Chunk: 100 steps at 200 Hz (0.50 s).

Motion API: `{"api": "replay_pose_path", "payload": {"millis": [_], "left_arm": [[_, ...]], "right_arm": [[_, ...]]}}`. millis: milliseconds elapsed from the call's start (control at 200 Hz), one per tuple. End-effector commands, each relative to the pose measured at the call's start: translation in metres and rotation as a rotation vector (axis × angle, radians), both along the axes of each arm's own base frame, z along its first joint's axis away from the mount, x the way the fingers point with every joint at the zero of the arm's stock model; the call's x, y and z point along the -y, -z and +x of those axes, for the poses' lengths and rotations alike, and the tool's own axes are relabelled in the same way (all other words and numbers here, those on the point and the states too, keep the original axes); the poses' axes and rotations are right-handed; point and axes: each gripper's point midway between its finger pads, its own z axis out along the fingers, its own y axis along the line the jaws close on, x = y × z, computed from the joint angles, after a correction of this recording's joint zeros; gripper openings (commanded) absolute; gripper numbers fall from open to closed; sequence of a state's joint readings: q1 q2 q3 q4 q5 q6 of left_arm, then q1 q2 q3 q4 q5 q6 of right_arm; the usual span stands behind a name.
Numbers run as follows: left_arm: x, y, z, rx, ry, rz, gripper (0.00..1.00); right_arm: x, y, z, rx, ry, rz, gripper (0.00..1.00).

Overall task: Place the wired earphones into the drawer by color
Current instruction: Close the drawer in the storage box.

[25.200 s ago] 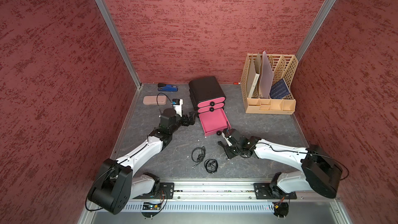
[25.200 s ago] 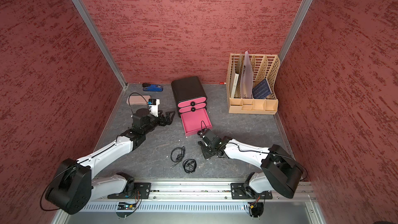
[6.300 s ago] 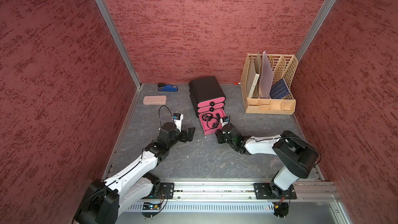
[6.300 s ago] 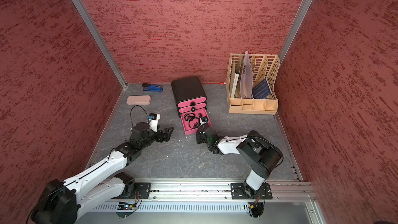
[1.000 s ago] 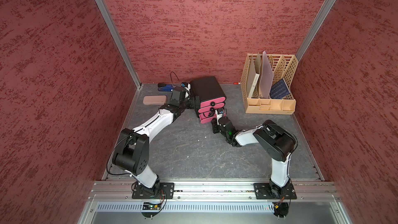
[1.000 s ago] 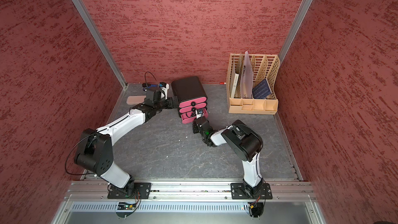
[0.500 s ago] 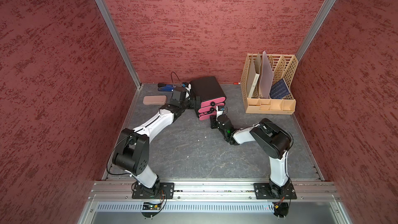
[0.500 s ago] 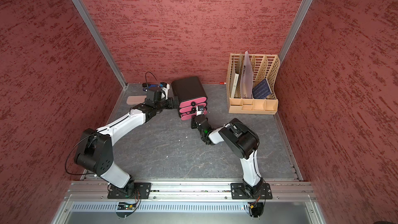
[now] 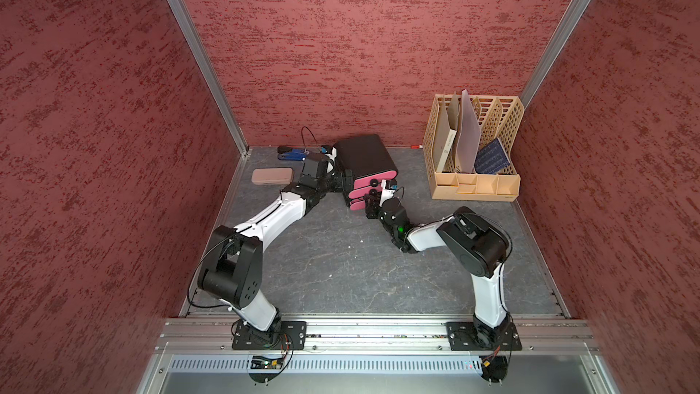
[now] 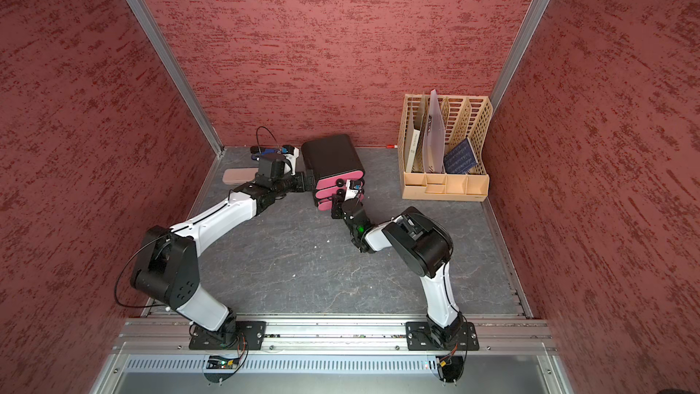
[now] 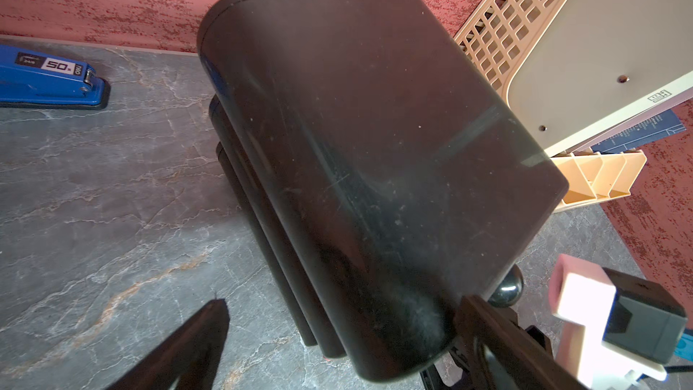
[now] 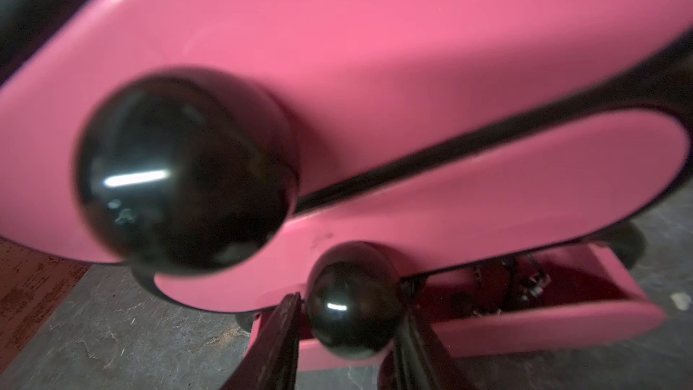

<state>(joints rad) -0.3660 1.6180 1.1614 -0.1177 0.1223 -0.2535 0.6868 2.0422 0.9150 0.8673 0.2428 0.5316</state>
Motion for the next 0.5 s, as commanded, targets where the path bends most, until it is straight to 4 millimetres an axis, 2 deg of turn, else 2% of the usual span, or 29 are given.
{"api": "replay_pose_path", "payload": {"millis": [0, 496], "left_arm": [[0.001, 0.011, -0.006, -0.038, 0.016, 0.037, 1.00], [0.000, 0.010, -0.006, -0.036, 0.014, 0.038, 1.00]], "right_arm": [[0.004, 0.000, -0.004, -0.005, -0.014, 0.038, 0.46], [0.024, 0.014, -0.019, -0.084, -0.046, 0.082, 0.48]]}}
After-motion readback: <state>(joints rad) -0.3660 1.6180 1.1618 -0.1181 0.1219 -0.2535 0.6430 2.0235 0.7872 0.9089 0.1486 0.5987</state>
